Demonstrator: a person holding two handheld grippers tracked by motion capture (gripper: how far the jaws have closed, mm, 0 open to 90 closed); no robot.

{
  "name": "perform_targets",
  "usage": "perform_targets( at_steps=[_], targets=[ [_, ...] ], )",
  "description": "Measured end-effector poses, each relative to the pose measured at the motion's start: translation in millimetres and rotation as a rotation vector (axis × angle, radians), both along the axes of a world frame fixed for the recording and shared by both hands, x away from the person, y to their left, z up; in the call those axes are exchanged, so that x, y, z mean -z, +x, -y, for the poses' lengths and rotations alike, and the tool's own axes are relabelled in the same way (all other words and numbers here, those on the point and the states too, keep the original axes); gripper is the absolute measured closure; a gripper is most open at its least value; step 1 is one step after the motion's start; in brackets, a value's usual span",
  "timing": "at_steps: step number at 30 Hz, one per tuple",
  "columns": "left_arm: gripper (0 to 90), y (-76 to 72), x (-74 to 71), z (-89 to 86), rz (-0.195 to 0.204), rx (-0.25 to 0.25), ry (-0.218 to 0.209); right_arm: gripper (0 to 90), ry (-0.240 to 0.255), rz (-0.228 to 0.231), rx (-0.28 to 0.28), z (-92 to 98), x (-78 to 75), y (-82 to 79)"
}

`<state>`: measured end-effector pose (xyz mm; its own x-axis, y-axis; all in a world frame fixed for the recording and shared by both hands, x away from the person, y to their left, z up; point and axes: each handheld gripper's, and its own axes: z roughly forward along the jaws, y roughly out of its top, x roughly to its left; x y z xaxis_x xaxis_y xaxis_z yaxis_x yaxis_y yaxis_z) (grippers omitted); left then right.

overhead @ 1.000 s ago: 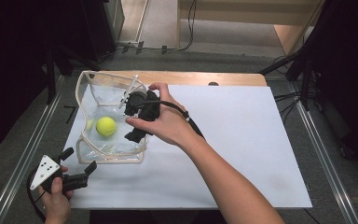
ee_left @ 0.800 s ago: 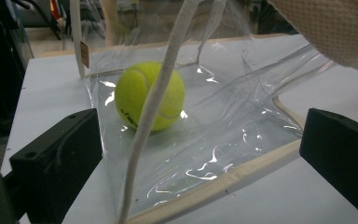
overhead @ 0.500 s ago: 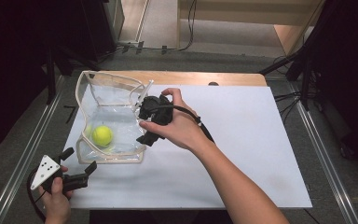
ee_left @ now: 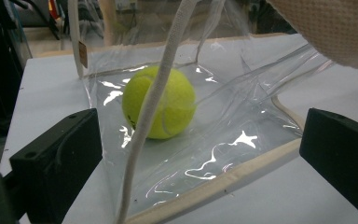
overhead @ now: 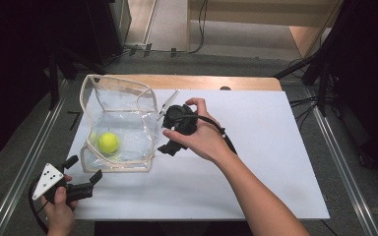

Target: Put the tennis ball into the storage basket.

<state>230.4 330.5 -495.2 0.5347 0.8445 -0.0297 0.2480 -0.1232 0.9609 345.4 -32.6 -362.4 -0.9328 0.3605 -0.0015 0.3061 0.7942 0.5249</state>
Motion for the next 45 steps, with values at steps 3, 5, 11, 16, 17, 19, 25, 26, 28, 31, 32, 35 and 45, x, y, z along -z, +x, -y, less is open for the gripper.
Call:
perform_targets(
  at_steps=[3, 5, 11, 16, 17, 19, 25, 26, 28, 31, 32, 35, 45],
  targets=[
    [0.0, 0.0, 0.1, 0.0, 0.0, 0.0, -0.001, 0.0, 0.003, -0.009, 0.008, 5.4, 4.5, 0.4],
    [0.0, 0.1, 0.1, 0.0, 0.0, -0.001, -0.001, 0.0, 0.006, -0.008, 0.014, 11.0, 8.1, 0.9],
    [0.0, 0.0, 0.1, -0.2, -0.001, -0.002, -0.004, 0.0, 0.023, -0.01, 0.028, 21.3, 16.3, 0.8],
    [0.0, 0.0, 0.0, -0.2, -0.001, -0.002, -0.002, 0.0, 0.022, -0.017, 0.035, 27.7, 22.5, -1.1],
    [0.0, 0.0, 0.1, -0.2, 0.0, -0.001, -0.002, 0.0, 0.022, -0.019, 0.035, 28.8, 24.2, -1.5],
    [0.0, 0.0, 0.0, -0.2, -0.001, -0.001, -0.002, 0.0, 0.02, -0.016, 0.032, 32.0, 28.0, -1.9],
    [0.0, 0.0, 0.1, 0.0, 0.0, -0.001, -0.001, 0.0, 0.036, -0.029, 0.054, 41.0, 38.0, -4.5],
    [0.0, 0.1, 0.1, 0.1, 0.0, -0.001, -0.002, 0.0, 0.04, -0.027, 0.049, 42.1, 39.3, -4.3],
    [0.0, 0.1, 0.1, 0.2, 0.0, -0.001, -0.001, 0.0, 0.043, -0.031, 0.059, 45.2, 42.5, -5.5],
    [0.0, 0.2, 0.2, 0.4, 0.0, -0.002, 0.0, 0.0, 0.049, -0.026, 0.059, 48.9, 46.0, -6.7],
    [0.0, 0.2, 0.1, 0.3, 0.0, -0.002, 0.0, 0.0, 0.056, -0.024, 0.056, 50.4, 47.9, -7.0],
    [0.0, 0.1, 0.1, 0.3, 0.0, -0.001, 0.001, 0.0, 0.066, -0.027, 0.063, 53.3, 50.4, -8.8],
    [0.0, 0.0, 0.1, 0.8, 0.0, -0.002, 0.004, 0.0, 0.104, -0.028, 0.089, 68.1, 65.7, -19.5]
  ],
)
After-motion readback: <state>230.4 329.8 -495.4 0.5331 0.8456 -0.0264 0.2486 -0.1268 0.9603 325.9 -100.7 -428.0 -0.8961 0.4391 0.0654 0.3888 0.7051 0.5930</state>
